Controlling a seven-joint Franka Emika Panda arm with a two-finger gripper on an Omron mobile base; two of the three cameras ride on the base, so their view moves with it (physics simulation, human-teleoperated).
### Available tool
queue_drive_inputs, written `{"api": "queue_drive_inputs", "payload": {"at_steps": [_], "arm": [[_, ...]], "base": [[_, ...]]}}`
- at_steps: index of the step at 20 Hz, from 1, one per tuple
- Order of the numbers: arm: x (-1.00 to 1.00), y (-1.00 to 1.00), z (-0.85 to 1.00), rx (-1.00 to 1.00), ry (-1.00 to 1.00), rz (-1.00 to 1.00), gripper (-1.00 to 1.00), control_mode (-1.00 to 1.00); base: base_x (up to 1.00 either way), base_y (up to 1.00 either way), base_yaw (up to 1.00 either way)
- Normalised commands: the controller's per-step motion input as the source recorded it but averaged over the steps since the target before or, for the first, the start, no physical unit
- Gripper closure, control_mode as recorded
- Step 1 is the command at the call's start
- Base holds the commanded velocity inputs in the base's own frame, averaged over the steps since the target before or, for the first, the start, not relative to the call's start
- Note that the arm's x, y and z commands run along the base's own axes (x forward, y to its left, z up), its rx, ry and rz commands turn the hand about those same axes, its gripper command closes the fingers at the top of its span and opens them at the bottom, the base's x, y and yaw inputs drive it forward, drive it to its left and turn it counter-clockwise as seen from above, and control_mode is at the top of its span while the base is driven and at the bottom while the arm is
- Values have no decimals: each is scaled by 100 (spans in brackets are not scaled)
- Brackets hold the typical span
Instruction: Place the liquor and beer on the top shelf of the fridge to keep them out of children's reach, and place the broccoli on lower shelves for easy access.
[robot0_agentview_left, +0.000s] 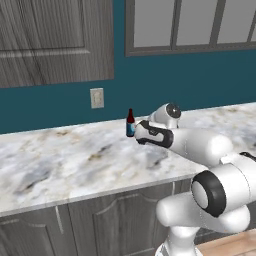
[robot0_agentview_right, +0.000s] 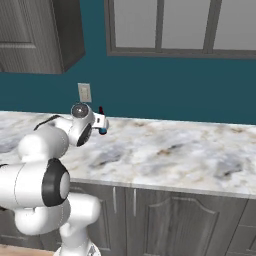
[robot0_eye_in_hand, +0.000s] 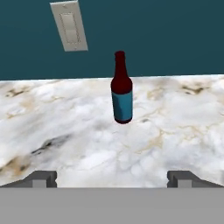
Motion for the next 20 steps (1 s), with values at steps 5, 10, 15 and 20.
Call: {"api": "queue_drive_inputs", "payload": {"at_steps": [5, 10, 15, 20], "arm": [[33, 0, -9, 3, 0, 0, -100, -100], [35, 0, -9, 1, 0, 0, -100, -100], [34, 0, -19, 0, 0, 0, -100, -100], [33, 0, -19, 0, 0, 0, -100, -100]], "base": [[0, 0, 0], [0, 0, 0], [0, 0, 0], [0, 0, 0]]}}
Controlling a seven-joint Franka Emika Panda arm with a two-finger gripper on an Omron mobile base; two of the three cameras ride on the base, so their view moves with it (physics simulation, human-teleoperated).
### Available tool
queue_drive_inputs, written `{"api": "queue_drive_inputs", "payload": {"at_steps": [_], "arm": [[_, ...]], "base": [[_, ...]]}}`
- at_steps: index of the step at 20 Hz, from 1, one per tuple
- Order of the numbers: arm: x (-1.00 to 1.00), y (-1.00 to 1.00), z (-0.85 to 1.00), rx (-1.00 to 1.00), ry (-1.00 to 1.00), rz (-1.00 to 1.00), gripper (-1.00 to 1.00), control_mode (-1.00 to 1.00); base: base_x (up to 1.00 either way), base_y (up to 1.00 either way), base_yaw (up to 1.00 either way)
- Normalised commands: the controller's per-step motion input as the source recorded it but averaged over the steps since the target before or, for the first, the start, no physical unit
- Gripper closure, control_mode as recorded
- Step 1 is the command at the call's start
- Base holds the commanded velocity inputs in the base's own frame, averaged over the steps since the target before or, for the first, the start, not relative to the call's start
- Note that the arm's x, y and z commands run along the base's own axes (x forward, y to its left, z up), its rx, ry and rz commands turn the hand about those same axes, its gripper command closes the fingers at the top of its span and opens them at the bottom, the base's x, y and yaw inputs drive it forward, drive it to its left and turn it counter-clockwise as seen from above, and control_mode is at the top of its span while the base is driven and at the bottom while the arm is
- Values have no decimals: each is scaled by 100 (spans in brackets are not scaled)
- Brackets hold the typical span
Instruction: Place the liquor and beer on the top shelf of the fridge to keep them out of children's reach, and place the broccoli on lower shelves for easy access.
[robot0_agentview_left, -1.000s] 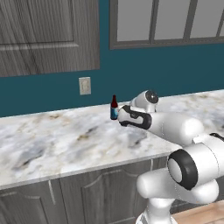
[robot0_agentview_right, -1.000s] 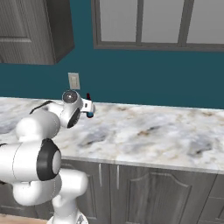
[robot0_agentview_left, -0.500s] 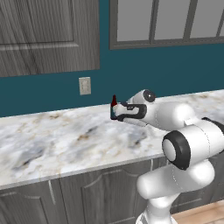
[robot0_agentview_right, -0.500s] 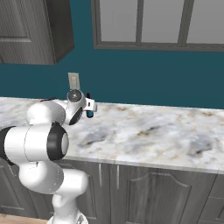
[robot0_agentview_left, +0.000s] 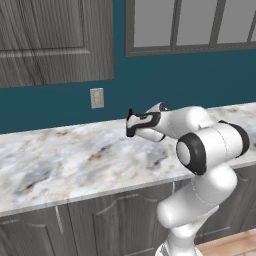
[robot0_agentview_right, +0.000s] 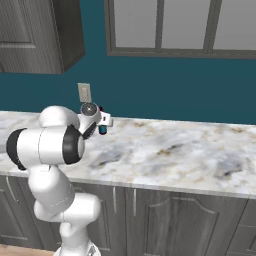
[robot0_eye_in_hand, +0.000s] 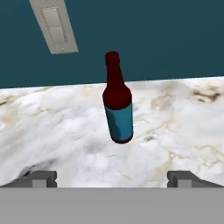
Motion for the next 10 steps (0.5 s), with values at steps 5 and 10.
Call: {"api": "queue_drive_inputs", "payload": {"at_steps": [5, 10], "arm": [[35, 1, -15, 0, 0, 0, -100, -100], [38, 3, -13, 0, 0, 0, -100, -100]], "base": [[0, 0, 0], [0, 0, 0]]}}
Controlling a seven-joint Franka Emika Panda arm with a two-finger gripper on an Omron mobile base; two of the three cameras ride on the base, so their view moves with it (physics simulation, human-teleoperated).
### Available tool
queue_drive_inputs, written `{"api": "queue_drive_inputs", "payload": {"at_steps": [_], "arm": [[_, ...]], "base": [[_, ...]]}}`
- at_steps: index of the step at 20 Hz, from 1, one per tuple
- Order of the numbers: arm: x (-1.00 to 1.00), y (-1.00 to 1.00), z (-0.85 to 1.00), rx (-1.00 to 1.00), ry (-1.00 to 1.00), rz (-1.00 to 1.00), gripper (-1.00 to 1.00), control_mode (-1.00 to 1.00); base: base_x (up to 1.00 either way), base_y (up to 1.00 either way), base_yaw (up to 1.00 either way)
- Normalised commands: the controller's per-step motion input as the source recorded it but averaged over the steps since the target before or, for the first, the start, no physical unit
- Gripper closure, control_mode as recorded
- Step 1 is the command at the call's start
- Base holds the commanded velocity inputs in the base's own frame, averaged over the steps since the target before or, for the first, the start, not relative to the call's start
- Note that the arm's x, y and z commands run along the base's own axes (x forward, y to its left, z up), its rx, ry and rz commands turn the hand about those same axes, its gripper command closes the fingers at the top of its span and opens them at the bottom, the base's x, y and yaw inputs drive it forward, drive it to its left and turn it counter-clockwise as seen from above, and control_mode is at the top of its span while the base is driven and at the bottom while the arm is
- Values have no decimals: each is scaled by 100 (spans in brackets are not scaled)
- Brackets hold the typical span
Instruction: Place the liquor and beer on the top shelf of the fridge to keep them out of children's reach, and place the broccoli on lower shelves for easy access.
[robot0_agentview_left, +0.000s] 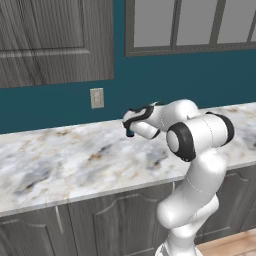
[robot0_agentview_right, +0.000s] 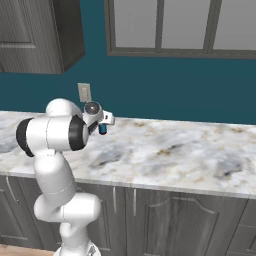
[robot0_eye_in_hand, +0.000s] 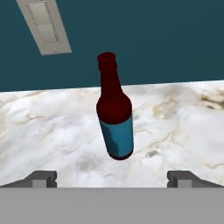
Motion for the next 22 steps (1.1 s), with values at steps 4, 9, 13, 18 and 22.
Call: {"api": "queue_drive_inputs", "payload": {"at_steps": [4, 9, 13, 18, 22], "arm": [[35, 5, -14, 0, 0, 0, -100, -100], [34, 5, -15, 0, 0, 0, -100, -100], [33, 4, -12, 0, 0, 0, -100, -100], [30, 2, -11, 0, 0, 0, -100, -100], [30, 5, -11, 0, 0, 0, -100, -100]], "base": [[0, 0, 0], [0, 0, 0], [0, 0, 0], [0, 0, 0], [0, 0, 0]]}}
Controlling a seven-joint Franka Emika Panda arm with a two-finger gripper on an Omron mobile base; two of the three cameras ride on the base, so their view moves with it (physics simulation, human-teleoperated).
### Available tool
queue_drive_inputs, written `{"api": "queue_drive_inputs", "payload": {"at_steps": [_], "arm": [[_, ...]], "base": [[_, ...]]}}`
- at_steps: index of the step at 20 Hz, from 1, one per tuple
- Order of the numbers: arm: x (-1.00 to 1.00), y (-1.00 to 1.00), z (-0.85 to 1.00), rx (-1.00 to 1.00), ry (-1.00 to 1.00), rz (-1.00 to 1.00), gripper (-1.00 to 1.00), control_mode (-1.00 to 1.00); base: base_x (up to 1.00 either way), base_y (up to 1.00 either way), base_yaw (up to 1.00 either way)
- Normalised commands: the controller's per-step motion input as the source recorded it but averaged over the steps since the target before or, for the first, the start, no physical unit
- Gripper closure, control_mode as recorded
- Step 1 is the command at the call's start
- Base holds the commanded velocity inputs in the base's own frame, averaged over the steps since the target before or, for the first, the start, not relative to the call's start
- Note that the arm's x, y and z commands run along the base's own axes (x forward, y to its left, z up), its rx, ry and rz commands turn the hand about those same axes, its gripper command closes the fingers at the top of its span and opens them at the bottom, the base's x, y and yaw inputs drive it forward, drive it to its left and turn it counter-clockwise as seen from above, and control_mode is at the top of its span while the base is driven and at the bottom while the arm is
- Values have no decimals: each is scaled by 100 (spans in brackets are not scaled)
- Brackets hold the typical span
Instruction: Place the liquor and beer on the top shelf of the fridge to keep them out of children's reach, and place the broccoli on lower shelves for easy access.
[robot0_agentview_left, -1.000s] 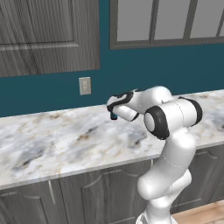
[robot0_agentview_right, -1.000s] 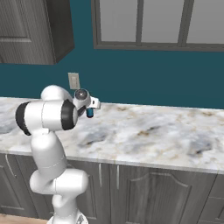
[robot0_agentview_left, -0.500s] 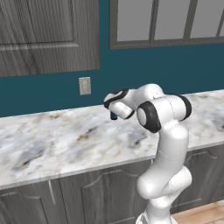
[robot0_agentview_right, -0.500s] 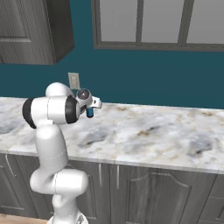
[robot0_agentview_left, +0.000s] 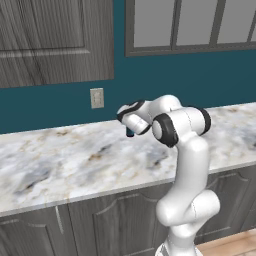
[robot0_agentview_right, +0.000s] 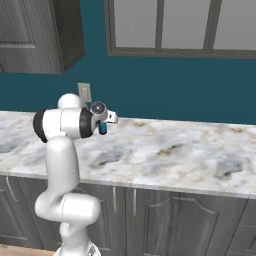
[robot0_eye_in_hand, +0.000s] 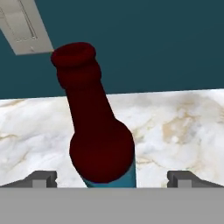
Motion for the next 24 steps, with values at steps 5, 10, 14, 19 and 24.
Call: {"api": "queue_drive_inputs", "payload": {"at_steps": [5, 10, 14, 19, 24], "arm": [[30, 6, -12, 0, 0, 0, -100, -100], [29, 8, -14, 0, 0, 0, -100, -100], [27, 8, -12, 0, 0, 0, -100, -100], [22, 8, -13, 0, 0, 0, 100, -100], [9, 7, -19, 0, 0, 0, 100, -100]], "base": [[0, 0, 0], [0, 0, 0], [0, 0, 0], [0, 0, 0], [0, 0, 0]]}}
